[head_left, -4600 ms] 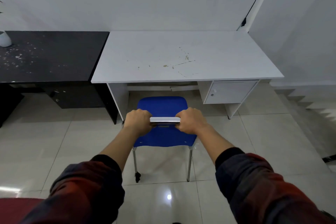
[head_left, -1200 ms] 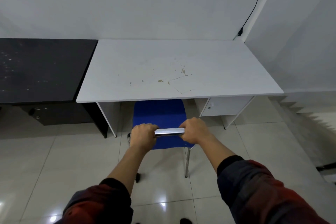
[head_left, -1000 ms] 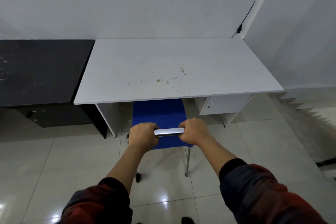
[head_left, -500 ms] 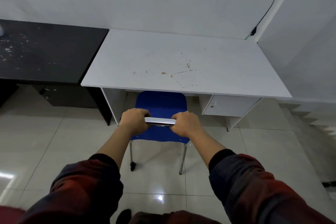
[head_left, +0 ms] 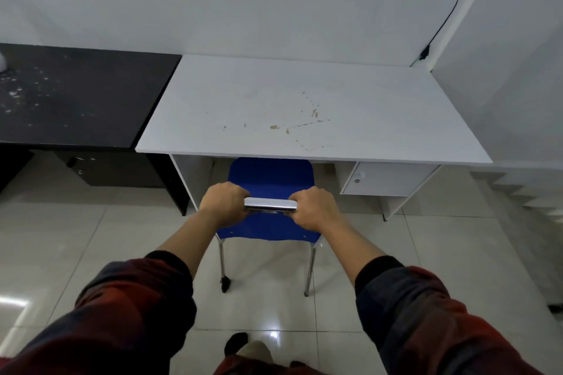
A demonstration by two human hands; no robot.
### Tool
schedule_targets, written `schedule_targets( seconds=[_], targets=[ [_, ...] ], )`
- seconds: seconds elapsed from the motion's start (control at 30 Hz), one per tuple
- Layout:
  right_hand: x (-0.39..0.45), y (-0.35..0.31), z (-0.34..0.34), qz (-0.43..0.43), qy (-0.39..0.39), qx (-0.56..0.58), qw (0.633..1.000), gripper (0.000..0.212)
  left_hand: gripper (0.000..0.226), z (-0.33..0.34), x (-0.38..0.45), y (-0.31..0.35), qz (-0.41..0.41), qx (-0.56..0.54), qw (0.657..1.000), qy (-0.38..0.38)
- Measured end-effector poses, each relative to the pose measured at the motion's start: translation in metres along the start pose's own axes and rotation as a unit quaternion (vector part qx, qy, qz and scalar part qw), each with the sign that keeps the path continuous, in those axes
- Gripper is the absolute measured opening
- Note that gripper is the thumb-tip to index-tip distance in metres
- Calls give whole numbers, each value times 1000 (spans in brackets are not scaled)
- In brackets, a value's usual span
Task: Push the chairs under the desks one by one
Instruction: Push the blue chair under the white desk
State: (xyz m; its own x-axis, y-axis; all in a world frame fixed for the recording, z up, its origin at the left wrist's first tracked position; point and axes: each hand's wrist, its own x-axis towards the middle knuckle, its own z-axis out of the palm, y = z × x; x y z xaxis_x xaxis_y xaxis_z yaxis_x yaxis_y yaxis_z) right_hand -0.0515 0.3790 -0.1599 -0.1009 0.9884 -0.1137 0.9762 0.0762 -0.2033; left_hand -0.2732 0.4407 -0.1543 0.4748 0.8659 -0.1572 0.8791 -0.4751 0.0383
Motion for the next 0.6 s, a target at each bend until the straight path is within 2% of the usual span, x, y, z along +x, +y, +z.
schedule_targets(
  seconds=[0.17,0.23,0.47,0.6],
  targets=[
    [23,-14,-17,32,0,4,999,23,34,-24,24,-22,25,-14,1000,1],
    [35,-22,-27,33,-13,4,999,21,31,-27,29,-34,22,-22,999,32],
    [68,-21,-56,-15,-58,-64,996,22,28,-15,25,-39,1,-89,989,116],
    [82,-14,-60,-21,-44,-58,997,23,25,-20,29,-37,-25,-112,988,107]
  ],
)
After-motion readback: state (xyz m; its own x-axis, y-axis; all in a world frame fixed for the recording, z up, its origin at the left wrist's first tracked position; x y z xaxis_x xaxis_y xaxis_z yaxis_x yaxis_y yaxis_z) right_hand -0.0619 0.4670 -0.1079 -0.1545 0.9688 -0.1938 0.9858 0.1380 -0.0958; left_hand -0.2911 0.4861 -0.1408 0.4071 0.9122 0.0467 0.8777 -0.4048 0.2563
